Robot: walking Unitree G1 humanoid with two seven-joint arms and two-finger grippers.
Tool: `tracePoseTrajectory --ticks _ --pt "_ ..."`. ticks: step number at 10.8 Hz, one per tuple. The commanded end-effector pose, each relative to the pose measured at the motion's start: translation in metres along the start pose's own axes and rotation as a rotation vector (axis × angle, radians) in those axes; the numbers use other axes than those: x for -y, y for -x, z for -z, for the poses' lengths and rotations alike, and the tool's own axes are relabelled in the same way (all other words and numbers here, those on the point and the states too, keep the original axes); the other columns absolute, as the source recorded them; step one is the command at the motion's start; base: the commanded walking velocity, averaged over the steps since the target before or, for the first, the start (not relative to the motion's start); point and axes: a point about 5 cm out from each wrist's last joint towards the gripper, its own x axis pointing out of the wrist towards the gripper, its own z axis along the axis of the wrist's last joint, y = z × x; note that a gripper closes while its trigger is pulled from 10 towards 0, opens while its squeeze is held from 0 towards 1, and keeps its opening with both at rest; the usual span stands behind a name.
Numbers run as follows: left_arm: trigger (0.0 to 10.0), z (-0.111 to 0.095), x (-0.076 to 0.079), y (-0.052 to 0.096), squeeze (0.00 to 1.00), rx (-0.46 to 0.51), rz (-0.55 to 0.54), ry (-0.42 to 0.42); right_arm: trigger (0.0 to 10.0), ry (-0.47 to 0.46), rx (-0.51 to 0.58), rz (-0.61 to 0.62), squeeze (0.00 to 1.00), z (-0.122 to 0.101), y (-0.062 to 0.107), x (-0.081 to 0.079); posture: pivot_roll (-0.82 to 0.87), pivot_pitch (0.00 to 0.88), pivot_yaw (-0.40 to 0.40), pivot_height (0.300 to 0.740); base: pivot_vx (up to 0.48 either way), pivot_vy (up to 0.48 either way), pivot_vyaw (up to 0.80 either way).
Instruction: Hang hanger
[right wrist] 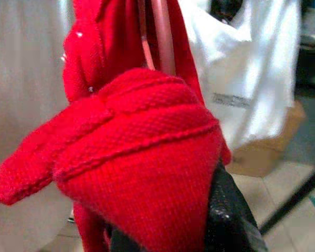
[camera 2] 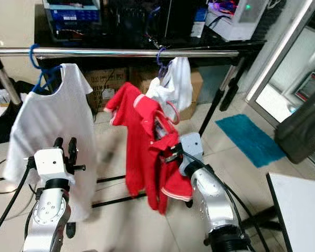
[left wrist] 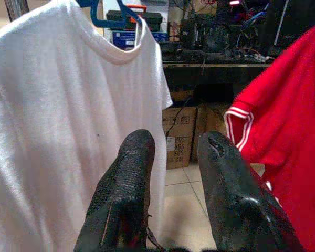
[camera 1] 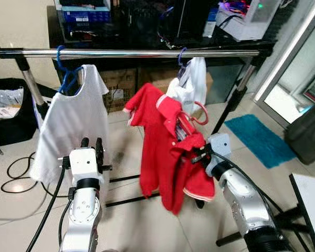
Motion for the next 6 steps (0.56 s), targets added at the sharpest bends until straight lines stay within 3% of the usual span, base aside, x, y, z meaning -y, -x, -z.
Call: tracePoseTrajectory --ticks 1,3,5,6 --pt "10.0 0.001 0.004 0.001 0.00 -0.003 0.016 0.005 10.0 0.026 0.052 0.036 0.00 -0.022 -0.005 0.009 0.22 0.092 -0.082 0.740 0.000 0.000 0.00" --pt "10.0 0.001 0.005 0.002 0.00 -0.004 0.023 0.022 10.0 0.029 0.048 -0.041 0.00 -0.035 -0.011 -0.008 0.22 0.090 -0.082 0.740 0.000 0.000 0.00" --pt "10.0 0.000 0.006 0.002 0.00 0.001 0.025 0.038 10.0 -0.025 0.030 -0.169 0.00 -0.030 -0.011 -0.027 0.23 0.088 -0.084 0.740 0.000 0.000 0.00" --pt "10.0 0.000 0.005 0.002 0.00 -0.005 0.021 0.042 10.0 0.051 -0.045 -0.203 0.00 -0.017 -0.010 -0.038 0.23 0.087 -0.084 0.740 0.000 0.000 0.00"
